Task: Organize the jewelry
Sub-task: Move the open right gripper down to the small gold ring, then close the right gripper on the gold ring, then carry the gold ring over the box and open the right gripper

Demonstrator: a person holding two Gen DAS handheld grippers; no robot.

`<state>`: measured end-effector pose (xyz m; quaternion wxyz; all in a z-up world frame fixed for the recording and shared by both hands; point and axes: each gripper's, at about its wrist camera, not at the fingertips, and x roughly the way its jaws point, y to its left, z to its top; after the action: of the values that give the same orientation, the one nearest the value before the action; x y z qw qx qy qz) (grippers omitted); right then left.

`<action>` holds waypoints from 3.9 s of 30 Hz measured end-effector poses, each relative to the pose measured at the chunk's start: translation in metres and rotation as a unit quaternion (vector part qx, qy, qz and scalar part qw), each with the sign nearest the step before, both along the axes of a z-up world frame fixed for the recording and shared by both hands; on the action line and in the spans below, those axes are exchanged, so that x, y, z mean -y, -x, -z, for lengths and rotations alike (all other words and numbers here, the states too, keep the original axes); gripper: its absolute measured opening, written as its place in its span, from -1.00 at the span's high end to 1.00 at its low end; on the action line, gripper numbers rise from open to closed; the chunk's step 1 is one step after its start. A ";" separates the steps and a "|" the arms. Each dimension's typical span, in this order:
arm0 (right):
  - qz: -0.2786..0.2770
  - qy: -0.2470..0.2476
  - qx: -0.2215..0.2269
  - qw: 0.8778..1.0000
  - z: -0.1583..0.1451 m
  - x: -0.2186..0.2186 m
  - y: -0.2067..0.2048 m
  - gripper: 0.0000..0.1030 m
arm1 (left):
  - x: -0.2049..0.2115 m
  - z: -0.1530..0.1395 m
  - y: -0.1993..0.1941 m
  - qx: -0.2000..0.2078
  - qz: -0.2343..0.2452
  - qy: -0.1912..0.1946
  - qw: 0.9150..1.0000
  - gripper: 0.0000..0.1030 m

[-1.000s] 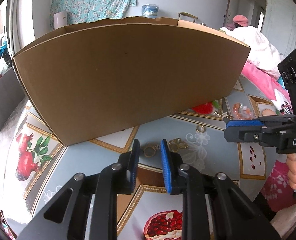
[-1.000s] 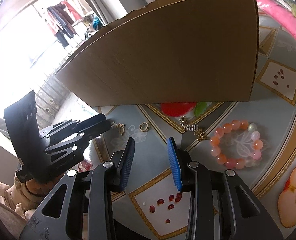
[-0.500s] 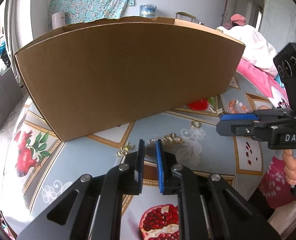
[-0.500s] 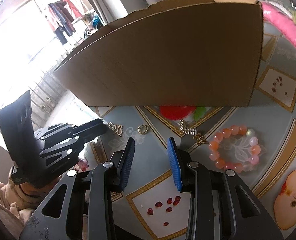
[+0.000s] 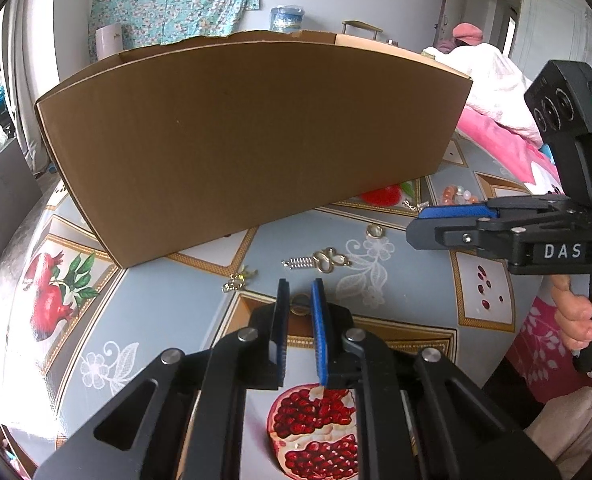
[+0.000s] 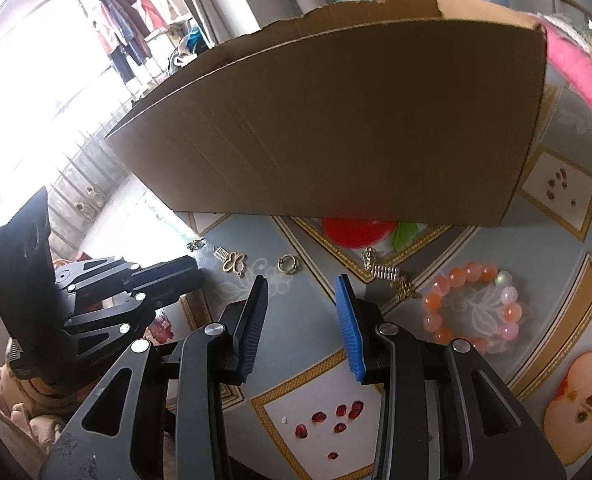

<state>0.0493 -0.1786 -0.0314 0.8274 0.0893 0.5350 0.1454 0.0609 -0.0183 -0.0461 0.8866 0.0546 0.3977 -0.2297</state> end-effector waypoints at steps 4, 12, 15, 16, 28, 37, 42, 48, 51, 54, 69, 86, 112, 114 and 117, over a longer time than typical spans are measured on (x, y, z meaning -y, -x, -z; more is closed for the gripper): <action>-0.018 0.023 0.012 0.999 0.001 -0.010 -0.005 0.33 | -0.001 0.000 0.000 0.000 0.000 0.001 1.000 0.79; -0.053 0.075 0.033 0.995 0.007 -0.032 -0.009 0.34 | -0.001 0.000 0.001 0.001 0.000 0.002 1.000 0.79; -0.071 0.098 0.044 0.992 0.009 -0.042 -0.007 0.37 | -0.001 -0.001 0.001 0.002 0.001 0.002 1.000 0.79; -0.075 0.105 0.046 0.991 0.010 -0.046 -0.006 0.39 | -0.001 0.000 0.001 0.002 0.001 0.002 1.000 0.79; -0.078 0.122 0.052 0.988 0.014 -0.055 -0.007 0.84 | -0.001 -0.001 0.000 0.002 0.001 0.004 1.000 0.79; -0.059 0.099 0.044 0.992 0.013 -0.035 -0.009 1.00 | -0.001 -0.001 -0.001 0.003 0.002 0.008 1.000 0.79; -0.056 0.091 0.040 0.993 0.014 -0.025 -0.010 0.99 | -0.002 -0.001 0.000 0.003 0.002 0.009 1.000 0.79; -0.045 0.078 0.041 0.995 0.010 -0.017 -0.013 0.57 | -0.001 -0.001 -0.001 0.003 0.002 0.009 1.000 0.79; -0.043 0.081 0.040 0.995 0.013 -0.017 -0.015 0.57 | -0.001 0.000 0.000 0.003 0.002 0.009 1.000 0.79; -0.043 0.090 0.038 0.994 0.017 -0.021 -0.017 0.57 | -0.002 0.000 0.000 0.004 0.002 0.009 1.000 0.79; -0.071 0.135 0.056 0.987 0.018 -0.050 -0.014 0.81 | -0.003 0.000 0.000 0.006 0.002 0.009 1.000 0.79; -0.052 0.114 0.057 0.991 0.012 -0.026 -0.016 0.82 | -0.004 -0.001 0.001 0.005 0.002 0.011 1.000 0.79; -0.042 0.059 0.215 0.974 -0.105 0.007 -0.020 0.82 | 0.006 -0.122 -0.006 0.138 0.023 0.072 0.987 0.79; -0.040 0.049 0.204 0.977 -0.102 0.011 -0.040 0.82 | 0.010 -0.124 -0.024 0.135 0.022 0.072 0.988 0.79; -0.033 0.034 0.161 0.986 -0.084 0.019 -0.077 0.82 | 0.017 -0.119 -0.072 0.091 0.009 0.073 0.993 0.79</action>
<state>0.1265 -0.1971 0.0522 0.8998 0.0191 0.4025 0.1671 0.1325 -0.0349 0.0726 0.9185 0.0142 0.2976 -0.2599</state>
